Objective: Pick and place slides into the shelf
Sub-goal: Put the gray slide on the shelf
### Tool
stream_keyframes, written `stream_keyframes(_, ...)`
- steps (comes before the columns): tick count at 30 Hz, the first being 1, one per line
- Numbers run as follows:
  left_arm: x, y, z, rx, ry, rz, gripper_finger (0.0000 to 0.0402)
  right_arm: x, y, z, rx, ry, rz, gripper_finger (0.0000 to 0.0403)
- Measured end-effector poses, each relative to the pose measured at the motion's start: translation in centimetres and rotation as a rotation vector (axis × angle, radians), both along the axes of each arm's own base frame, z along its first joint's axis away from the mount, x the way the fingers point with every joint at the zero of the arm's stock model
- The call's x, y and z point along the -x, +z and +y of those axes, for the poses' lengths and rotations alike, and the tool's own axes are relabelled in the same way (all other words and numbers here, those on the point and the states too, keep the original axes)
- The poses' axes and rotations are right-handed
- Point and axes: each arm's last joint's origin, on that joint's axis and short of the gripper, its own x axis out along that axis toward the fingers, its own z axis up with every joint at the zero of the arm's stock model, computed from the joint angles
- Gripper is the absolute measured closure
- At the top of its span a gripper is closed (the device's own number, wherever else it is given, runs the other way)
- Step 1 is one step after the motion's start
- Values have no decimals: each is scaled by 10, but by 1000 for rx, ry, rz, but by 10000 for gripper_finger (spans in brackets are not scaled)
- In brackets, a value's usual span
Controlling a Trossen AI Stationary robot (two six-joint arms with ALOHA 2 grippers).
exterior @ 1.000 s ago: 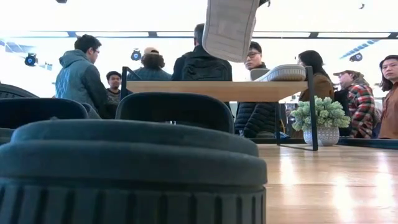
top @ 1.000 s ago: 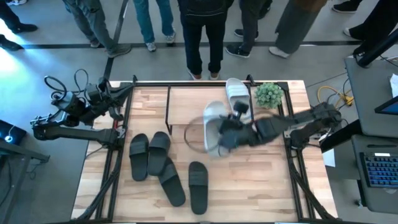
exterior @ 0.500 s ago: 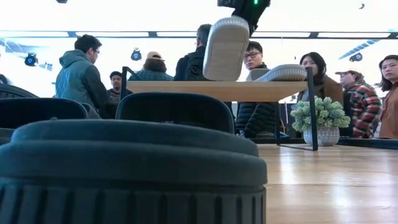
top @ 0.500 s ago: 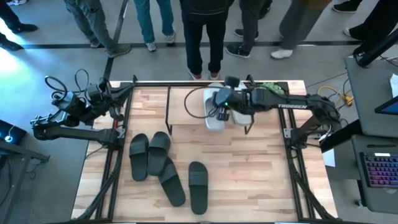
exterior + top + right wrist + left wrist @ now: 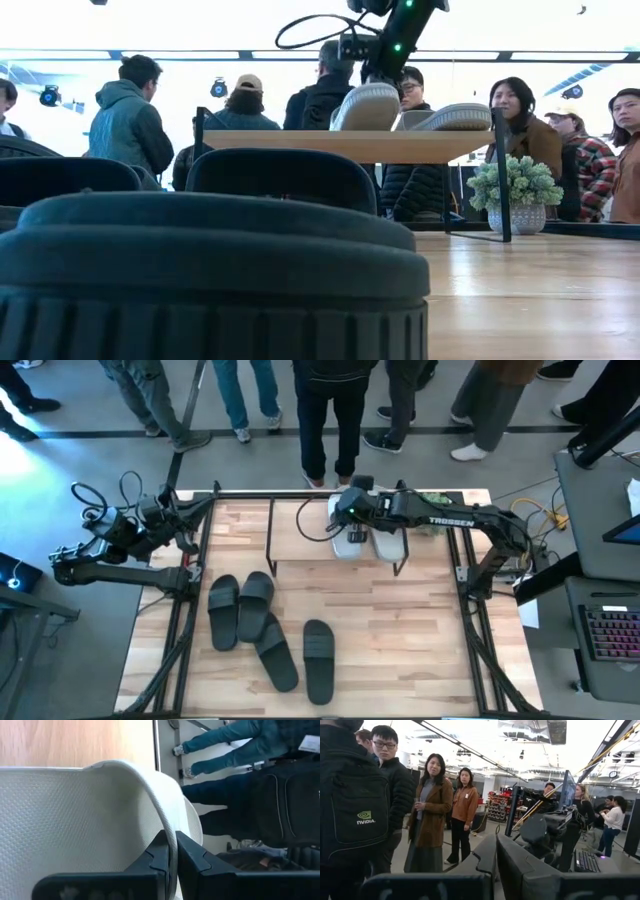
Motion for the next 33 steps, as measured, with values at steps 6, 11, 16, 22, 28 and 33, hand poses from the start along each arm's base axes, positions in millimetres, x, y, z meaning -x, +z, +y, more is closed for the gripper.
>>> stream_keyframes(6, 1, 0, 0, 0, 2, -3, 402, -1, -7, -5, 11, -11, 17, 390)
stream_keyframes(11, 1, 0, 0, 1, 3, -5, 402, 2, -12, -5, 27, -28, 43, 390)
stream_keyframes(16, 2, 0, 0, 1, 3, -6, 402, 5, -13, -6, 65, -63, 74, 390)
stream_keyframes(22, 2, 0, 0, 1, 3, -8, 402, 11, -6, -4, 87, -80, 74, 390)
stream_keyframes(28, 2, 0, 0, 1, 3, -8, 402, 16, -6, -2, 62, -89, 103, 356)
stream_keyframes(33, 2, 1, 0, 1, 3, -12, 402, 17, -8, 0, 43, -115, 91, 306)
